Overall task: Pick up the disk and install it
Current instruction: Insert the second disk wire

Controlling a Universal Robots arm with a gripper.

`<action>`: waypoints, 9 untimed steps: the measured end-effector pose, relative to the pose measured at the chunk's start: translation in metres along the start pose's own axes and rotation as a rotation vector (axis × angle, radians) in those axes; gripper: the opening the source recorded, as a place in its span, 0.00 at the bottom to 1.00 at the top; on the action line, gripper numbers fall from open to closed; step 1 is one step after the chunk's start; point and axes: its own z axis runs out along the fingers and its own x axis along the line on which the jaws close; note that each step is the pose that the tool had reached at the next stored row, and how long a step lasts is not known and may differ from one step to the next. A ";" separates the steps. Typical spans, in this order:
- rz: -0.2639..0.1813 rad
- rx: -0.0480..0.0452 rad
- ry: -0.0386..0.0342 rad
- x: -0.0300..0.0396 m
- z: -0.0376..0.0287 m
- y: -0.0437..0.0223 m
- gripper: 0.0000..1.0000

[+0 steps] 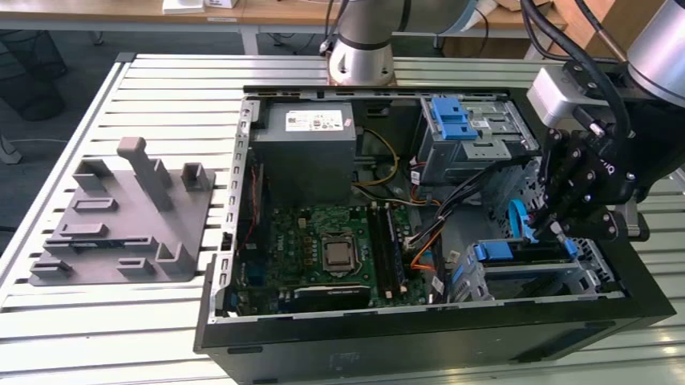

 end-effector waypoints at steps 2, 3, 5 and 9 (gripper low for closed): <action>0.000 0.0000 -0.0001 0.0000 0.0000 0.0000 0.20; 0.000 0.0000 0.0000 0.0000 -0.0001 0.0000 0.14; 0.000 0.0000 0.0000 0.0000 -0.0001 0.0000 0.11; 0.000 0.0000 0.0001 0.0000 -0.0002 0.0000 0.11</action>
